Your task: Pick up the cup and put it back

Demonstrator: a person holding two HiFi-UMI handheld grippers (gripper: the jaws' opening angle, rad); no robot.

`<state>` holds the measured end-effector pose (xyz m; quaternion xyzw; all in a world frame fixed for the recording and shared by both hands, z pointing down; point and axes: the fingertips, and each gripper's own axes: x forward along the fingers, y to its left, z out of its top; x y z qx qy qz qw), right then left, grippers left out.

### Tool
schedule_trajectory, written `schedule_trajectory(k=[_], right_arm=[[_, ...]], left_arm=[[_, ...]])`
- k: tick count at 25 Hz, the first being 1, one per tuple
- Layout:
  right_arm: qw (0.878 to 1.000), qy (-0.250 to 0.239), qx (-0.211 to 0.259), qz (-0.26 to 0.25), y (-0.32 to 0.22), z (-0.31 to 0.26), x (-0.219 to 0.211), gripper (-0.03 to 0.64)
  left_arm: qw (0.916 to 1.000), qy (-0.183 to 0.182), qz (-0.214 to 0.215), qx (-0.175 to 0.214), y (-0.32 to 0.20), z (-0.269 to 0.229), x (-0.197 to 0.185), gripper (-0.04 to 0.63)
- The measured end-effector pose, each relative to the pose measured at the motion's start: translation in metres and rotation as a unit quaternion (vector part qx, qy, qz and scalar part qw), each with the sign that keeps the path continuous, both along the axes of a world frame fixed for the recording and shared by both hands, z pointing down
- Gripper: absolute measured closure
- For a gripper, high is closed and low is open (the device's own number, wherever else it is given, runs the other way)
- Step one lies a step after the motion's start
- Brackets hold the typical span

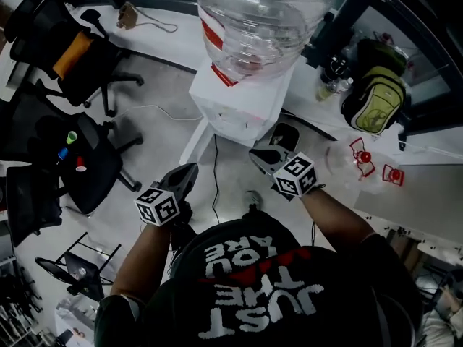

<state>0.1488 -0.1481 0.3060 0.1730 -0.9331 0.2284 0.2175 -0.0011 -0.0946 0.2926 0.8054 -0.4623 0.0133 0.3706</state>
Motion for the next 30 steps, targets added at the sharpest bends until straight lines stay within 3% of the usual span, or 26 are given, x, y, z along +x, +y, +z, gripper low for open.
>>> schedule_trajectory(k=[6,12,19,23,30], right_arm=[[0.996,0.07,-0.008,0.053,0.004,0.085,-0.058,0.583],[0.985,0.141,-0.014,0.097,0.006,0.19,-0.106,0.581],[0.972,0.233,0.02,0.035,-0.012,0.318,-0.113,0.581],[0.965,0.258,0.041,0.025,-0.028,0.379,-0.105,0.58],[0.957,0.28,0.076,0.005,-0.044,0.468,-0.086,0.58]], left_arm=[[0.9978,0.027,0.042,-0.044,0.02,0.092,-0.061,0.588],[0.994,0.019,0.091,-0.057,0.048,0.189,-0.118,0.588],[0.9963,0.021,0.063,-0.053,0.055,0.293,-0.118,0.588],[0.9977,0.013,0.043,-0.051,0.049,0.348,-0.111,0.588],[0.9978,-0.021,0.057,-0.025,0.028,0.421,-0.077,0.588]])
